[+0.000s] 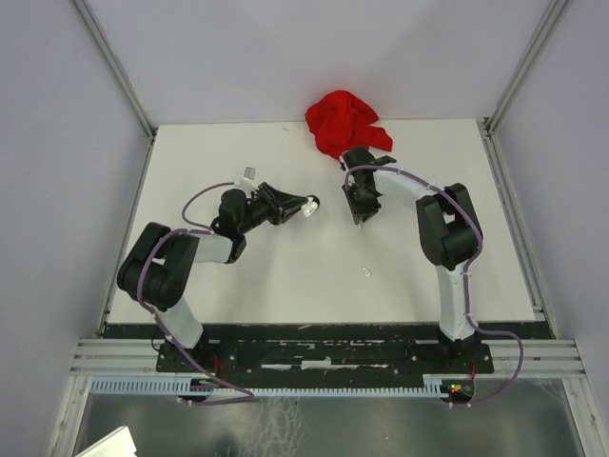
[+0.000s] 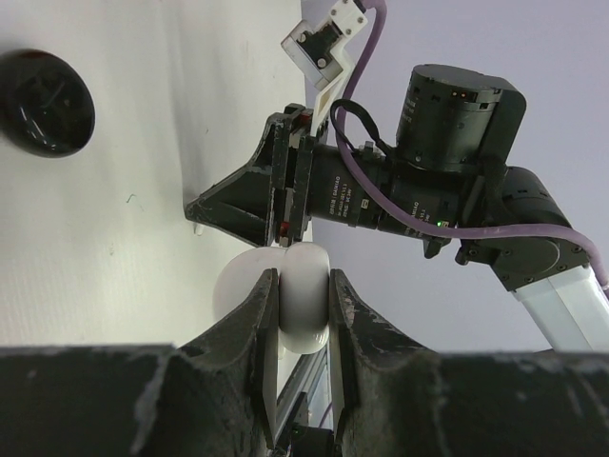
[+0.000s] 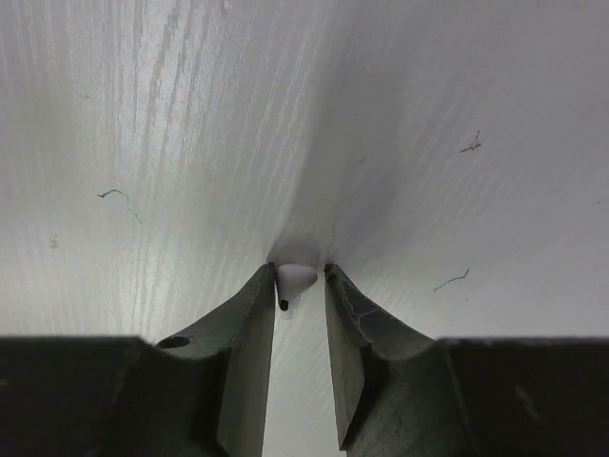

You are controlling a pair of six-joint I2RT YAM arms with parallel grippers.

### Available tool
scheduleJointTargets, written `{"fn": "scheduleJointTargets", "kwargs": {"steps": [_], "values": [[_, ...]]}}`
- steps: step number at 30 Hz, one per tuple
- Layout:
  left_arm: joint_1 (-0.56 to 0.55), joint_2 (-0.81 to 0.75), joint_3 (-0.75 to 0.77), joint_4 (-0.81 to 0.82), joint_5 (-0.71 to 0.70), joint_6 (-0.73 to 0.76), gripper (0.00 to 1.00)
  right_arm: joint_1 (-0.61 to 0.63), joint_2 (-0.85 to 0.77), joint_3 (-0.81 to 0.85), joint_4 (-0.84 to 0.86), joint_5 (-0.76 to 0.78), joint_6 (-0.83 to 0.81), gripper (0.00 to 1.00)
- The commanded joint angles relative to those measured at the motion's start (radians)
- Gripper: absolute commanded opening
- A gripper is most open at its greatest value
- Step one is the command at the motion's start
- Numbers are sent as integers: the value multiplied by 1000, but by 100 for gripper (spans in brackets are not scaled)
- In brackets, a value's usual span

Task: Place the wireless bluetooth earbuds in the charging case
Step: Pick up the earbud from the center of the board, then place the earbud in the charging case.

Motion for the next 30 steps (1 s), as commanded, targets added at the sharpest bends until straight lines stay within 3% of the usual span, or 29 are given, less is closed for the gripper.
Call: {"fn": "scheduleJointTargets", "kwargs": {"steps": [1, 7, 15, 17, 24, 30], "values": [[2, 12, 30, 66, 24, -20, 3, -4, 23, 42, -7, -7, -15, 35], [3, 17, 30, 69, 26, -21, 3, -3, 30, 46, -15, -5, -16, 30], [2, 32, 34, 68, 28, -22, 3, -5, -51, 3, 44, 8, -13, 5], [2, 42, 35, 69, 32, -28, 3, -4, -138, -64, 137, 3, -11, 1], [-4, 125, 45, 158, 56, -136, 3, 5, -499, -405, 622, -156, -17, 1], [-25, 161, 85, 165, 42, -189, 3, 94, -684, -622, 925, -154, -80, 1]]}}
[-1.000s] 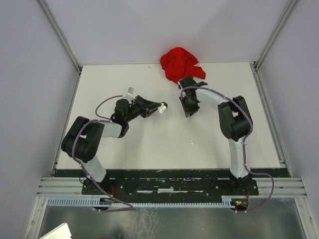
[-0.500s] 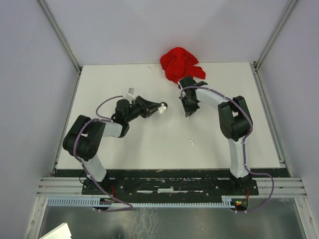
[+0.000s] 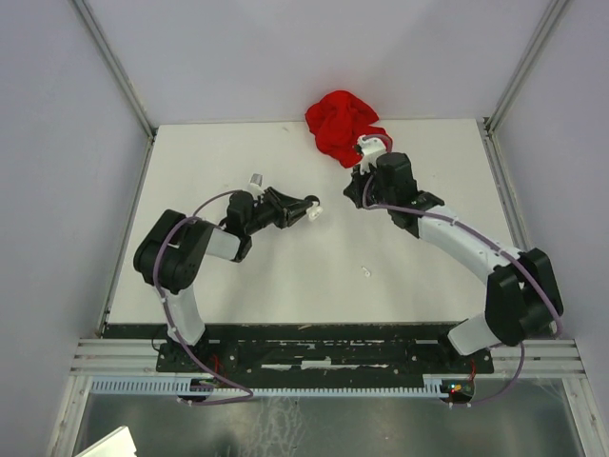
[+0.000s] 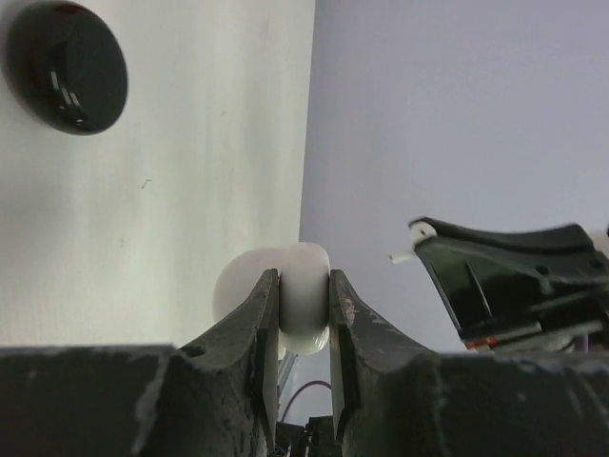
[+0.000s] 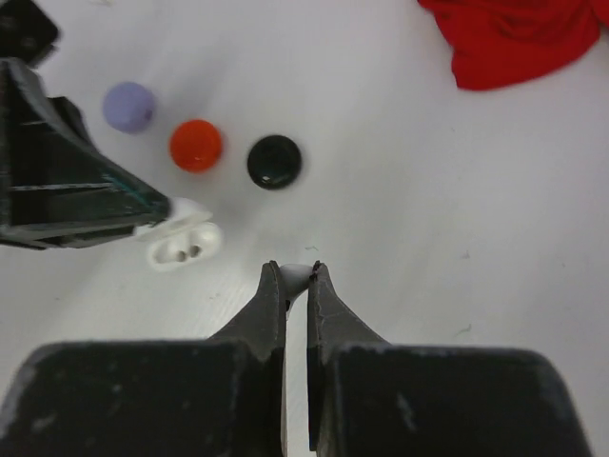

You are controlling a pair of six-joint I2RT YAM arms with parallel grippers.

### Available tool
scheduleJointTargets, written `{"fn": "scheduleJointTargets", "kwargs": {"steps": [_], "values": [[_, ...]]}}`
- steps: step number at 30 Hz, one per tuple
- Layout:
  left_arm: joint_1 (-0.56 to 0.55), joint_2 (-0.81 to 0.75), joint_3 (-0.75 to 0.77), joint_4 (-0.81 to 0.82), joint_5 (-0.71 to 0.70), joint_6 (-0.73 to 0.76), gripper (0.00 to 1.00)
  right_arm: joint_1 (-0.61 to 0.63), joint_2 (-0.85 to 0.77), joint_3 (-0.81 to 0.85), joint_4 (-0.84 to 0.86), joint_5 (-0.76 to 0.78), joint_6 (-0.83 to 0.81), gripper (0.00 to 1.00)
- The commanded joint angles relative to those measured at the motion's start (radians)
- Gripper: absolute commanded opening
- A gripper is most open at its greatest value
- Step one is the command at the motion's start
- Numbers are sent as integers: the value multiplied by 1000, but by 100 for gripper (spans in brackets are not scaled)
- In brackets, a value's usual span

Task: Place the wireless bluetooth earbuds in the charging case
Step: Place the earbud in the charging case.

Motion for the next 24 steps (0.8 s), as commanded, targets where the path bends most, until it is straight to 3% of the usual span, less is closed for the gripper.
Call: {"fn": "scheduleJointTargets", "kwargs": {"steps": [1, 13, 24], "values": [[-22, 19, 67, 91, 15, -90, 3, 76, -92, -134, 353, -30, -64, 1], [-43, 12, 81, 132, 40, -145, 3, 138, -120, -296, 693, -17, -150, 1], [-46, 2, 67, 162, 58, -167, 3, 141, -107, -297, 698, -15, -171, 1]]}}
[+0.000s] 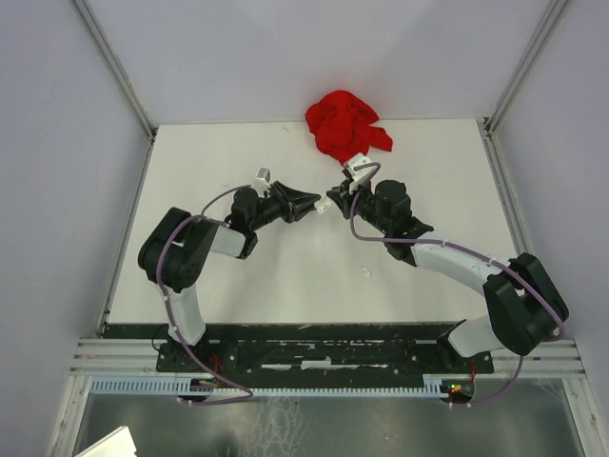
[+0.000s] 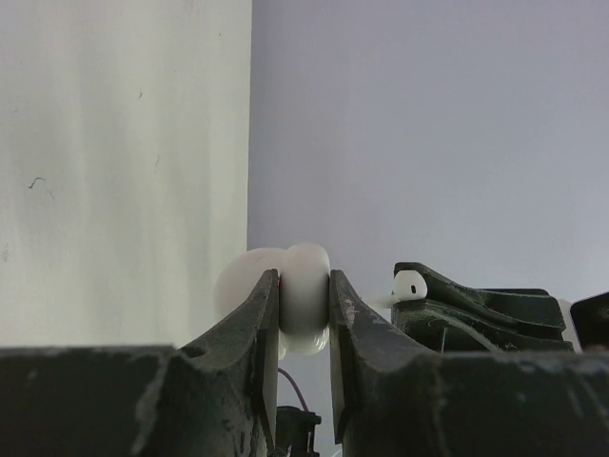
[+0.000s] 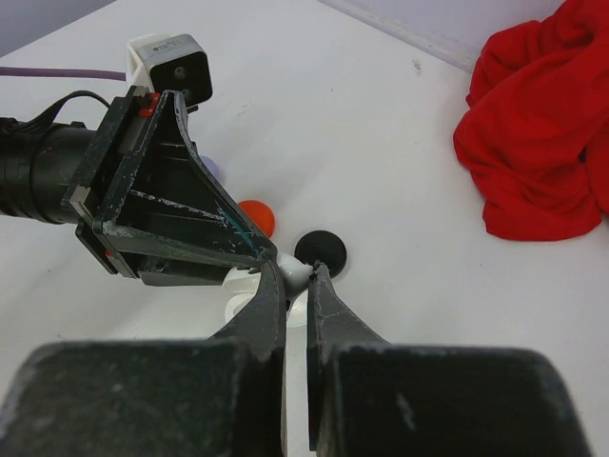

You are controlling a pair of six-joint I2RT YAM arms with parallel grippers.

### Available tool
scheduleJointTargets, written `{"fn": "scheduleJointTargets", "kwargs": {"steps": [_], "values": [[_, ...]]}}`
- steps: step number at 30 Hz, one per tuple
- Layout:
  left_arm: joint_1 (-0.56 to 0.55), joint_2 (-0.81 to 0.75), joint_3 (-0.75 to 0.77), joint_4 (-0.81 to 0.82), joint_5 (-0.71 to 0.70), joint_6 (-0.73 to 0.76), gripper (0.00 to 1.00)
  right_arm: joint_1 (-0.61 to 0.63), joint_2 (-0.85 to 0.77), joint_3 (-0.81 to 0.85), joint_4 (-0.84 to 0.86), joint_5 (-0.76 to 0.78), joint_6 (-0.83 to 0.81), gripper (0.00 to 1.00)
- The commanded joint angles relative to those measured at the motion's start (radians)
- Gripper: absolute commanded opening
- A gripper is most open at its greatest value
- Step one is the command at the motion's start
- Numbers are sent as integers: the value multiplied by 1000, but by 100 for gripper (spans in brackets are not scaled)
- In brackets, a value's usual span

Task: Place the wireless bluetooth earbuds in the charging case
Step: Place the earbud in the charging case.

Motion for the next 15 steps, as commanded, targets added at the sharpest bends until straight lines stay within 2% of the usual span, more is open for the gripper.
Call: {"fn": "scheduleJointTargets", "kwargs": {"steps": [1, 15], "values": [[-4, -26, 3, 88, 33, -40, 3, 7, -7, 7, 66, 4, -21, 1], [-5, -36, 2, 113, 52, -70, 3, 7, 35, 9, 74, 2, -45, 1]]}}
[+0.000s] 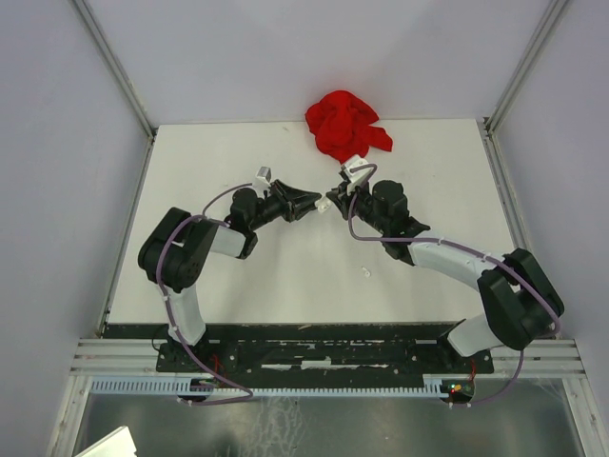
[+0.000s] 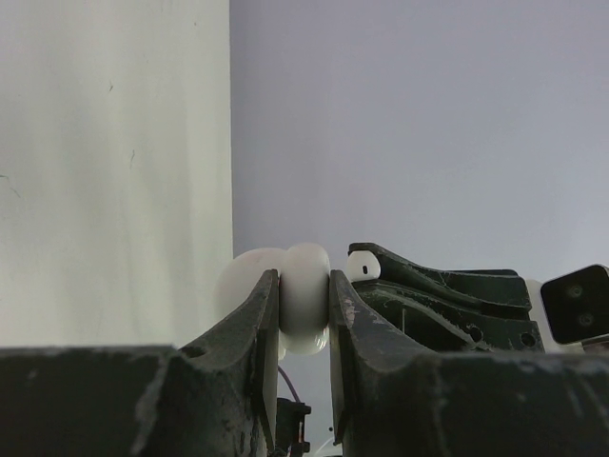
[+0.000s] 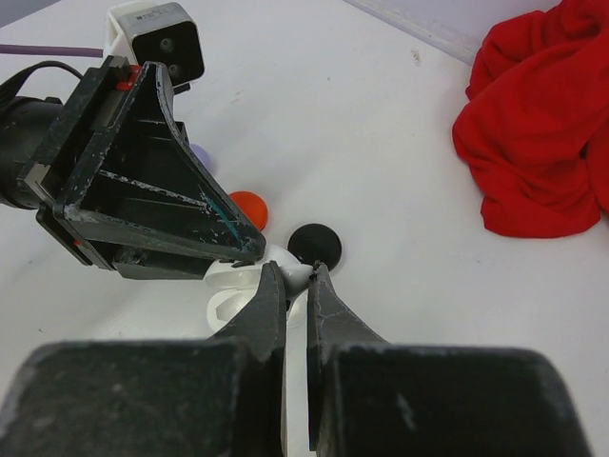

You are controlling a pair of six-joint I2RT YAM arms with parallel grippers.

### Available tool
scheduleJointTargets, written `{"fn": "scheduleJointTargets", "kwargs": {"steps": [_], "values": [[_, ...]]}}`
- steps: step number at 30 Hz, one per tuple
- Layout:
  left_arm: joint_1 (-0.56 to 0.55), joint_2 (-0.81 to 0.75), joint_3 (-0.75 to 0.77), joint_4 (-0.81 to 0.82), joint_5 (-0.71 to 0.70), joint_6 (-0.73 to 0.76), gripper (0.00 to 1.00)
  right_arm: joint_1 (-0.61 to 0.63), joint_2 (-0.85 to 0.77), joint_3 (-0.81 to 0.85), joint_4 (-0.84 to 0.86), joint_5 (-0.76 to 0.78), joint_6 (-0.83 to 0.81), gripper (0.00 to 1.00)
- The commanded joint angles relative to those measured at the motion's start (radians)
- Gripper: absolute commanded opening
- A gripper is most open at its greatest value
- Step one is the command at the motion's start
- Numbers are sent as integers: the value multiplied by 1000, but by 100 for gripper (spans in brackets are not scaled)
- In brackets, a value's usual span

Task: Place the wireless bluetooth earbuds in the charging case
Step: Place the earbud in the charging case.

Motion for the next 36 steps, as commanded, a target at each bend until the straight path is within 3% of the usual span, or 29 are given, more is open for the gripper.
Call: {"fn": "scheduleJointTargets", "kwargs": {"steps": [1, 36], "values": [[-5, -36, 4, 66, 27, -39, 3, 7, 9, 8, 56, -1, -14, 1], [-5, -8, 44, 102, 19, -83, 3, 23, -6, -8, 26, -32, -22, 1]]}}
